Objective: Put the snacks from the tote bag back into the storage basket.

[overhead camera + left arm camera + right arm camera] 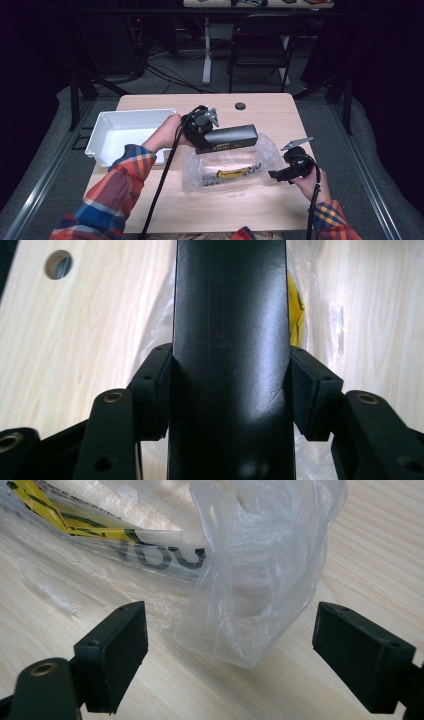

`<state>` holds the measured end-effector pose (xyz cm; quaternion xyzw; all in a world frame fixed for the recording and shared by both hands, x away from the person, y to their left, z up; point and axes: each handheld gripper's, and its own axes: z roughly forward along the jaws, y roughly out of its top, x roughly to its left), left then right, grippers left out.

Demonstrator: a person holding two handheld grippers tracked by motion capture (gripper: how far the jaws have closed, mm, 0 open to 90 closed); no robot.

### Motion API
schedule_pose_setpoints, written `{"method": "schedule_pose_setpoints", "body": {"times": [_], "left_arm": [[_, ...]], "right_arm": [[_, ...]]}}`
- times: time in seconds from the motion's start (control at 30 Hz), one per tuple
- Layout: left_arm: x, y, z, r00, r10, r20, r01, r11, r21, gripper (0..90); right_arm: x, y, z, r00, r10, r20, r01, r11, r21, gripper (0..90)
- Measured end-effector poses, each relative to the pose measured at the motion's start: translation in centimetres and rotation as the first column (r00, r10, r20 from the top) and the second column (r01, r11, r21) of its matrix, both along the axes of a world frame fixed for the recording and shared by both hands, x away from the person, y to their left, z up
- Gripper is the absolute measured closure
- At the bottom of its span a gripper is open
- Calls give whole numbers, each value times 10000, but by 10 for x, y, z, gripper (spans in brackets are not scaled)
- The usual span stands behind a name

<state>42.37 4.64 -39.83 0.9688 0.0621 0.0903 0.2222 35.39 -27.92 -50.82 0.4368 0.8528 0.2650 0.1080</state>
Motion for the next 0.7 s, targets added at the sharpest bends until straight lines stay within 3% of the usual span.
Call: {"method": "schedule_pose_setpoints", "body": {"times": [0.13,0.7], "left_arm": [[3,11,8,9997,228,111,-226,9995,-212,434],[9,68,29,9928,1098,474,-1086,9937,-260,434]], "right_arm": [[0,0,0,10000,-41,44,41,10000,50,138],[2,2,-1,10000,0,73,1,10000,-63,139]]}}
